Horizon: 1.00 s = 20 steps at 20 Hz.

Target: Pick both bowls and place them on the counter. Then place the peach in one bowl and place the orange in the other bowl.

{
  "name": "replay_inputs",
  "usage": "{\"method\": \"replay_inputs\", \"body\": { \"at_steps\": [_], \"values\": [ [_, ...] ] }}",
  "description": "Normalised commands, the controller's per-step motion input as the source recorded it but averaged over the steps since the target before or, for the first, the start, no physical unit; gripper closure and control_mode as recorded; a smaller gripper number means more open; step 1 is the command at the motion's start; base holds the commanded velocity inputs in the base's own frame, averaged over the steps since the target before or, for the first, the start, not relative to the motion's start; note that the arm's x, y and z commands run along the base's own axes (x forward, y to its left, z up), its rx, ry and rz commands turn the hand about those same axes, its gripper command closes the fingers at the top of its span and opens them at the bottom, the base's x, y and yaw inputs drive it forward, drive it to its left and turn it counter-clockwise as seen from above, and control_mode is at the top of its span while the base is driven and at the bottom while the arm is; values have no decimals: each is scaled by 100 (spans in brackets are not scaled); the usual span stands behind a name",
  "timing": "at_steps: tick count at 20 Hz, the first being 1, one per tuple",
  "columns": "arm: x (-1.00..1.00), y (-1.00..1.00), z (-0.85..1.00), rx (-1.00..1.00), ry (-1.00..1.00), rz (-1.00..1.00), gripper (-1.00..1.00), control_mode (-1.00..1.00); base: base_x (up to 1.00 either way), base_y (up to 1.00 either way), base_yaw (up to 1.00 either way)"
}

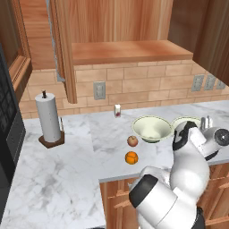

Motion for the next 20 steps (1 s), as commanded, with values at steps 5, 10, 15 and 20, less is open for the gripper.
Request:
{"method": "replay_inputs", "body": {
  "at_steps": [5, 10, 15, 20],
  "values": [
    [-39, 21, 33, 0, 35, 11, -100, -100, 0, 0, 0],
    [-31, 33, 30, 0, 38, 18, -100, -100, 0, 0, 0],
    [-32, 38, 19, 0, 30, 25, -100, -100, 0, 0, 0],
    [-30, 55, 0, 0, 5, 34, -100, -100, 0, 0, 0]
  ]
}}
